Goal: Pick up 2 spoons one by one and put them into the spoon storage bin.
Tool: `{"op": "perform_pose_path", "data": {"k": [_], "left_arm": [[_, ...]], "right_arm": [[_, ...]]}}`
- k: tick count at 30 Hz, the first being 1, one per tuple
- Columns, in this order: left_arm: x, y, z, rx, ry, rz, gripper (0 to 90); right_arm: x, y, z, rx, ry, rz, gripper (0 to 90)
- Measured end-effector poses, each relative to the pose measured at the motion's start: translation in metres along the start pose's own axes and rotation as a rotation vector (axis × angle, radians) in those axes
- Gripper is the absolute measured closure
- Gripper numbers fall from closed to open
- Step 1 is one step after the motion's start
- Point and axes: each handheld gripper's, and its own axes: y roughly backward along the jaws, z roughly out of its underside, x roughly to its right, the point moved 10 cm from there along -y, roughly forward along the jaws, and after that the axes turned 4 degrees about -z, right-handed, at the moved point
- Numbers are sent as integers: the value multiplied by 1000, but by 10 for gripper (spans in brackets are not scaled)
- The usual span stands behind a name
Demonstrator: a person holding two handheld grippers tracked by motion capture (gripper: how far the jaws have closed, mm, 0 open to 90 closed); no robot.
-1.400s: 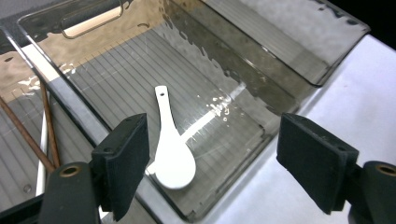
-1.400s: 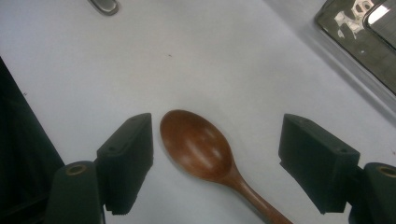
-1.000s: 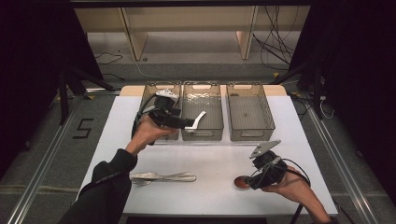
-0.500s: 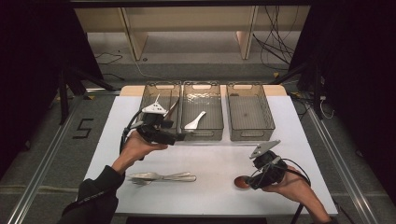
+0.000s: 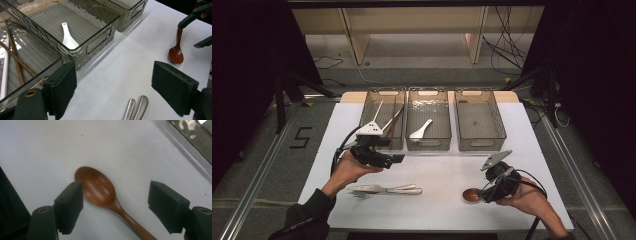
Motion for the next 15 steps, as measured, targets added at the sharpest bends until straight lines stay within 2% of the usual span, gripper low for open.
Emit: {"op": "perform_pose_path", "data": {"k": [3, 7, 12, 15], "left_arm": [[0, 3, 6, 9, 9, 1, 195], [2, 6, 14, 11, 16, 14, 189], [6, 11, 22, 14, -18, 20, 188], [10, 14, 25, 29, -24, 26, 185]], "right_arm": [[4, -3, 7, -37, -3, 11, 299], [9, -8, 16, -85, -4, 2, 306], [13, -14, 27, -149, -4, 3, 311], [15, -17, 31, -174, -2, 7, 322]]}}
